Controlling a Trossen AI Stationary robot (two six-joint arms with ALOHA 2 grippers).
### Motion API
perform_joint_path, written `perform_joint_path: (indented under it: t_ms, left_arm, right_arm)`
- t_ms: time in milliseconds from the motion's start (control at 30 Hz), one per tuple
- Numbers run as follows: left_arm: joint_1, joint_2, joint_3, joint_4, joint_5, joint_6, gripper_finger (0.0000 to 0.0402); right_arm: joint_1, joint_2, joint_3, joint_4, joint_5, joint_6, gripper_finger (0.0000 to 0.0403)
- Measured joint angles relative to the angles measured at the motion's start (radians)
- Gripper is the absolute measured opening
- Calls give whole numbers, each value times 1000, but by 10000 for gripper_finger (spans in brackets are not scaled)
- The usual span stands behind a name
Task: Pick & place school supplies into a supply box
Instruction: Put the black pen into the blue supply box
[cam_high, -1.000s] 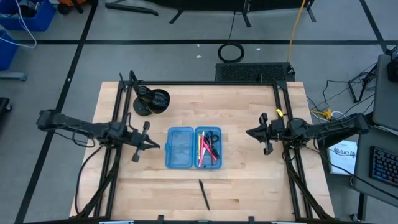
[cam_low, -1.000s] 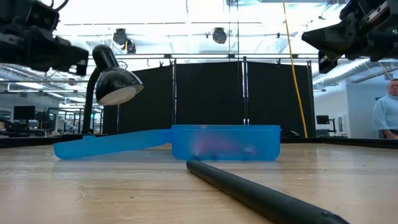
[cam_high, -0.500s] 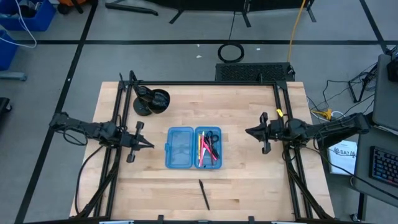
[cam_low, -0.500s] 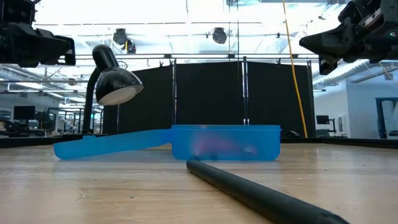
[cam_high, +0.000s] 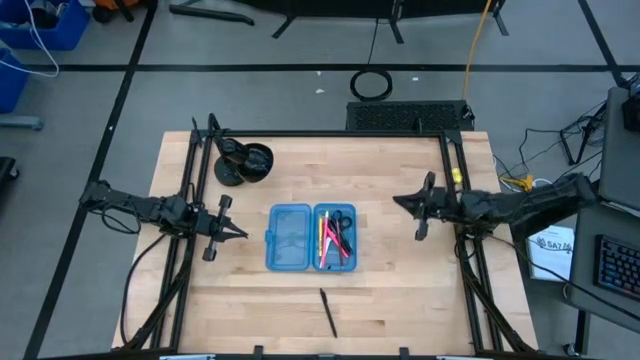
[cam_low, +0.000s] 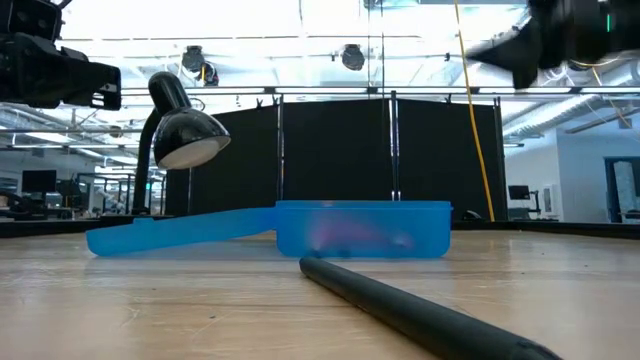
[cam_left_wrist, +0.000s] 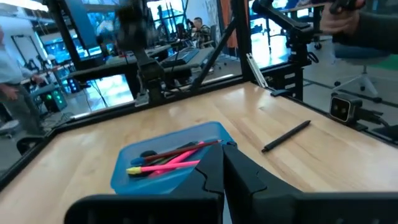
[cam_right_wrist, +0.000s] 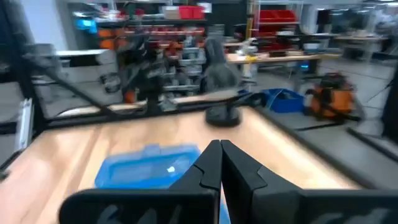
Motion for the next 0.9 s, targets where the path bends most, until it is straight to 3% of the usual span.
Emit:
perform_joint_path:
  t_ms: [133, 367, 500, 667, 900]
  left_arm:
    - [0, 2, 0, 1, -20, -48, 2]
    - [0, 13, -1, 1, -20, -55, 17]
    - [0, 13, -1, 1, -23, -59, 16]
    - [0, 20, -2, 1, -24, -84, 4]
    - [0, 58, -2, 2, -35, -105, 24]
  right_arm:
    - [115, 182, 266, -265, 186, 6, 0]
    - [305, 607, 790, -589, 328, 189, 0]
    - [362, 858, 1082, -783, 322, 402, 0]
    - [373, 1143, 1388, -944, 171, 766, 0]
    - [351, 1453, 1578, -998, 22, 1260, 0]
